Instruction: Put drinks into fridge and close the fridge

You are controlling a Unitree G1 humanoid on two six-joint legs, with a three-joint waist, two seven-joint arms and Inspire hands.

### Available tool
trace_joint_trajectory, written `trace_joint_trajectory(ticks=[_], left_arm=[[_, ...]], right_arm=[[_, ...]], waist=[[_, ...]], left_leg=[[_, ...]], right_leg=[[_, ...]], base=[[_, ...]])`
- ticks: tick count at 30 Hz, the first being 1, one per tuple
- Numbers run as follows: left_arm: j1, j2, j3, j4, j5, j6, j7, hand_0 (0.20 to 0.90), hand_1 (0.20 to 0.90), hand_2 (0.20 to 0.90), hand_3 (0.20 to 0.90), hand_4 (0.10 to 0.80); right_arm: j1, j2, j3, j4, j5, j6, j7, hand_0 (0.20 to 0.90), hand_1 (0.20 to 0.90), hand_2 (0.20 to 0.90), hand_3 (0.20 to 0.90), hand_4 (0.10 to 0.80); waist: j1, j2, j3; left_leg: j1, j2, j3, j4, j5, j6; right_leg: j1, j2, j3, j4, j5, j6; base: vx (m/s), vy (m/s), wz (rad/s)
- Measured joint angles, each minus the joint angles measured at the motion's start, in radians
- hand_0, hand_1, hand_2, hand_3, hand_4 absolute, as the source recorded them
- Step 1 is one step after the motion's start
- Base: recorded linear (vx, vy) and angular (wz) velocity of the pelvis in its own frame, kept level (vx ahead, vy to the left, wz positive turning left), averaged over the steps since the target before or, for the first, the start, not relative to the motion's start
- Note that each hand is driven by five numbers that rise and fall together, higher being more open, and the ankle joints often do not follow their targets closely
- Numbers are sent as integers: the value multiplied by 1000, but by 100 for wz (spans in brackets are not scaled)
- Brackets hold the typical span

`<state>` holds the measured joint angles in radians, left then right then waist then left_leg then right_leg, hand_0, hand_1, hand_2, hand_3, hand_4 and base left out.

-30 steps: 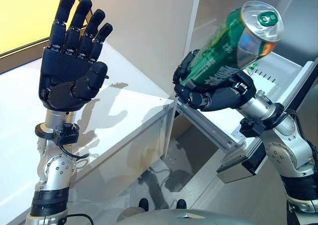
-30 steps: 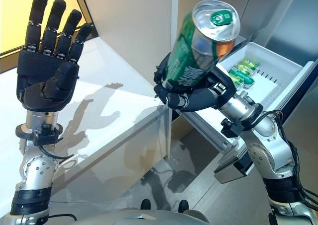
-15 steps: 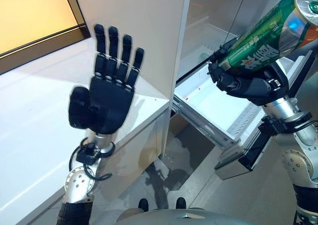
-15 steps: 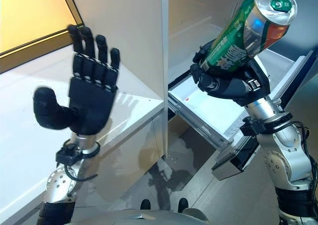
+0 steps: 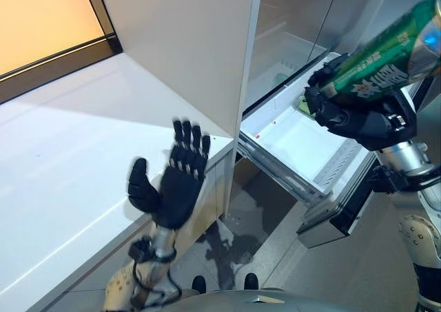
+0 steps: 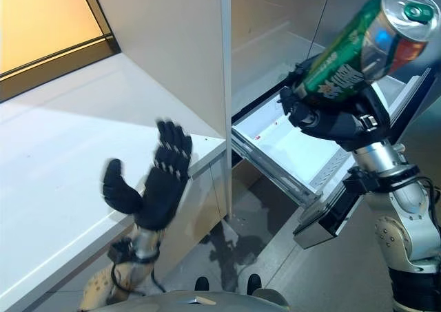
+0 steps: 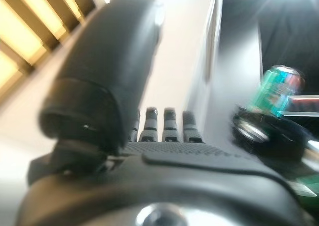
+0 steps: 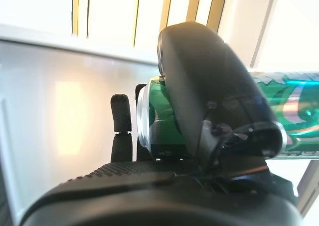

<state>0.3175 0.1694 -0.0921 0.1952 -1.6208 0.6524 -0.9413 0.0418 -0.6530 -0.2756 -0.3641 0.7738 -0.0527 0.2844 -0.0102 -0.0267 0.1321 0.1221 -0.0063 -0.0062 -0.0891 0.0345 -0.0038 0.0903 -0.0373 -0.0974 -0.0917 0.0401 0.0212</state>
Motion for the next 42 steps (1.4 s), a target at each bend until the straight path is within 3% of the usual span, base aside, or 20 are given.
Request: trace_joint_trajectory(ticks=[7,14,22,29,35,42], left_arm=[[53,5,57,290,285,18,-80,900,900,900,900,800],[39,0,91,382,353,4,-116,900,900,900,900,800],[-23,-2,118,545,417,-333,260,900,900,900,900,800],[-64,6,137,692,726,-671,483,900,900,900,900,800],[-104,34,137,818,928,-773,599,900,900,900,900,800],[-105,90,136,901,1035,-782,689,900,900,900,900,800]], right_arm=[[127,0,-75,103,19,0,-43,300,300,300,200,100],[159,0,-75,145,25,0,-71,300,300,300,200,100],[112,-137,-52,239,-249,8,-143,300,300,300,200,100],[-71,-226,71,398,-333,55,-135,300,300,300,200,100],[-224,-283,255,527,-375,82,-42,300,300,300,200,100],[-405,-292,412,711,-437,112,7,300,300,300,200,100]], waist=[[-37,-2,-2],[-55,-1,-3],[-62,-10,-8],[-40,-41,-23],[-10,-85,-30],[54,-144,-12]], left_leg=[[-16,2,9,-1,-1,0],[-10,3,41,-4,-5,2],[-7,6,58,-4,-6,2],[-6,13,74,-4,-7,-1],[-8,20,63,0,-7,-7],[-25,21,40,0,-3,-12]], right_leg=[[-20,2,10,0,2,2],[-27,3,35,0,6,8],[-32,8,56,0,10,8],[-32,13,55,-5,11,7],[-31,20,44,0,12,6],[-36,25,22,0,12,6]], base=[[4,5,-4],[32,-4,-12],[60,-25,-7],[132,-67,-4],[148,-103,4],[67,-133,10]])
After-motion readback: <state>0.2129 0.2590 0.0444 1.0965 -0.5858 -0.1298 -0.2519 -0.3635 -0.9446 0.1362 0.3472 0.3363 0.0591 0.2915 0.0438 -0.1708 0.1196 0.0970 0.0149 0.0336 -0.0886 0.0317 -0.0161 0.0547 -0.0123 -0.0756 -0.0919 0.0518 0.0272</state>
